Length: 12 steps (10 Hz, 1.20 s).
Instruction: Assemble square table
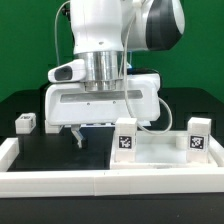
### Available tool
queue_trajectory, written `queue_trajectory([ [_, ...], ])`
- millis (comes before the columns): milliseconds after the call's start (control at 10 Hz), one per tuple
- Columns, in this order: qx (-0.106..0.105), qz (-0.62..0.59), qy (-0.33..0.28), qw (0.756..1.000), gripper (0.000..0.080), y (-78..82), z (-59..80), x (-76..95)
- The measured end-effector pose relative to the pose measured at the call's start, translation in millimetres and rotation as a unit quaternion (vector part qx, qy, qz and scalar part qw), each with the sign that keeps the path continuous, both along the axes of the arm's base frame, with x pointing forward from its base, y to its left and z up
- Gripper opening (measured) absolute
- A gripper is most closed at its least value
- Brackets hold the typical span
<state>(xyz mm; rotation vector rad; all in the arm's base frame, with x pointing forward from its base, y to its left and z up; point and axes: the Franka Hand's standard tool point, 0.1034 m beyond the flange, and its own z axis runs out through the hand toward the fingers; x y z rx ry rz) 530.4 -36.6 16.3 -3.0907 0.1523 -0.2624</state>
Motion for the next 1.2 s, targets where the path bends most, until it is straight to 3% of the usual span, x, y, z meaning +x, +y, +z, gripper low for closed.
queue_trajectory([
  [100,0.001,-0.001,0.000,1.000,0.0618,0.6,0.1,0.1],
  [200,0.001,-0.001,0.000,1.000,0.0443,1.2,0.3,0.5],
  [300,0.001,-0.001,0.000,1.000,0.0443,1.3,0.3,0.5],
  [400,0.001,-0.001,0.000,1.000,0.0259,1.5,0.3,0.5],
  [500,0.001,-0.001,0.000,1.000,0.0123,1.8,0.2,0.5],
  [600,0.001,0.000,0.000,1.000,0.0123,2.0,0.0,0.1],
  [700,0.001,-0.001,0.000,1.000,0.0058,1.9,0.0,0.2],
  [1200,0.000,-0.001,0.000,1.000,0.0058,1.5,0.0,0.1],
])
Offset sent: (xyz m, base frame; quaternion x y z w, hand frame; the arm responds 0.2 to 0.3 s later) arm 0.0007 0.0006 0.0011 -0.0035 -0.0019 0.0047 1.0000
